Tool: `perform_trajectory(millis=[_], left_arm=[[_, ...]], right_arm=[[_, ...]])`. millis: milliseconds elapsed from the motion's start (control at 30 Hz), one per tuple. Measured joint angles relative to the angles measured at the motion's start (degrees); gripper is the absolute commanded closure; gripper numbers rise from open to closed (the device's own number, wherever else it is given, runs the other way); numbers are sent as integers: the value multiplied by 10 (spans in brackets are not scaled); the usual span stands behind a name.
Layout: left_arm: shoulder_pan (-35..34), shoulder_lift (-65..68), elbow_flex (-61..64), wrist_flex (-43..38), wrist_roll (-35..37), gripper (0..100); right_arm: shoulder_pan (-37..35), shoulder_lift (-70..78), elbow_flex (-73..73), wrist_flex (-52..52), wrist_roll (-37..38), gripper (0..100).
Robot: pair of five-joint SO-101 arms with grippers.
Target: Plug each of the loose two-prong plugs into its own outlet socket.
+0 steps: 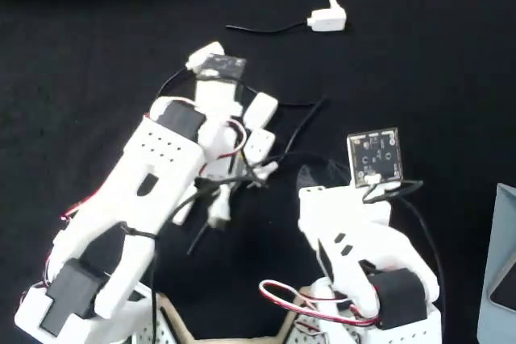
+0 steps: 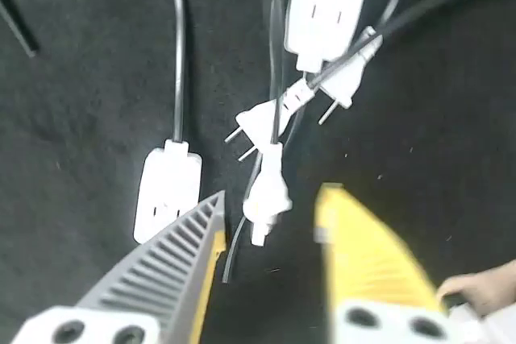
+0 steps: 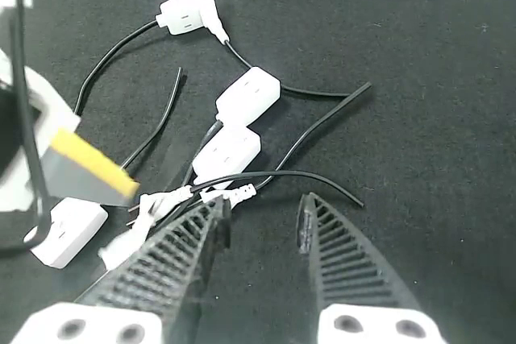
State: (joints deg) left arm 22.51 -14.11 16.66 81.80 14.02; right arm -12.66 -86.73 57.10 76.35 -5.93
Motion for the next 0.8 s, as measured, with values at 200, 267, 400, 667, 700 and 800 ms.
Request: perform_trajectory(millis=[200,267,400,667,700,800], left_arm=[[0,-1,-33,23,65,655],[0,-1,-64,61,63,655],[-40,-20,-114,139,55,662],[-195,-198,-62,143,-20,716],[-208,-234,-43,137,-29,706],[-265,-343,25,114,-41,688]], right_arm=[[36,0,0,0,0,857],[36,0,0,0,0,857],[37,4,0,0,0,855],[-47,192,-63,37,-22,853],[-63,223,-78,38,-30,853],[-115,306,-105,38,-41,857]])
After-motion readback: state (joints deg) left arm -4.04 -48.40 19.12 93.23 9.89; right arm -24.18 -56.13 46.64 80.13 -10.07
